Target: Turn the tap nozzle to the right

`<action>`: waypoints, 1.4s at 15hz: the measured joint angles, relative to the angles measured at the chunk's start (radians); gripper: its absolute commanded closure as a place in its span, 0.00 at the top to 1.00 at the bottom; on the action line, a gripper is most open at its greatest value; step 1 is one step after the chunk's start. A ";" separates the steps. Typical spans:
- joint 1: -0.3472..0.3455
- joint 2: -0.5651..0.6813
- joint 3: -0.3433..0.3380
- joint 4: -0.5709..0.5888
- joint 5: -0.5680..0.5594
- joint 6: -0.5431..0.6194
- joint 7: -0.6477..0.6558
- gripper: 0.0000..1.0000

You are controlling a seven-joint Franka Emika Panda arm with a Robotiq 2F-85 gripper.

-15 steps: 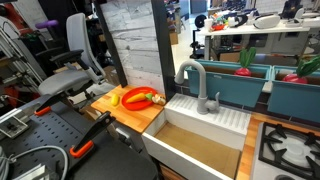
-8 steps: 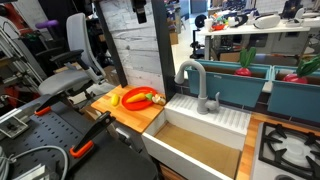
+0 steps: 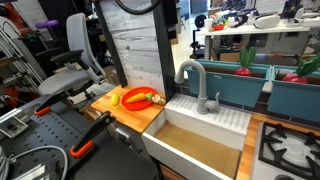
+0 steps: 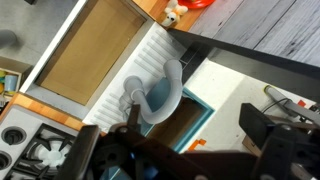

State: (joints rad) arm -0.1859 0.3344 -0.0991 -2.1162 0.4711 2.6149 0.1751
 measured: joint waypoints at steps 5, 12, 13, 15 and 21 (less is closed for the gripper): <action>-0.052 0.117 0.038 0.075 0.120 0.013 -0.042 1.00; -0.065 0.299 0.067 0.213 0.169 0.013 -0.043 1.00; -0.065 0.321 0.069 0.233 0.169 0.013 -0.040 1.00; -0.065 0.362 0.071 0.272 0.169 0.013 -0.033 1.00; -0.065 0.443 0.077 0.358 0.168 0.009 -0.016 0.58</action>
State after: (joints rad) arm -0.2506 0.7778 -0.0224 -1.7578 0.6388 2.6235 0.1596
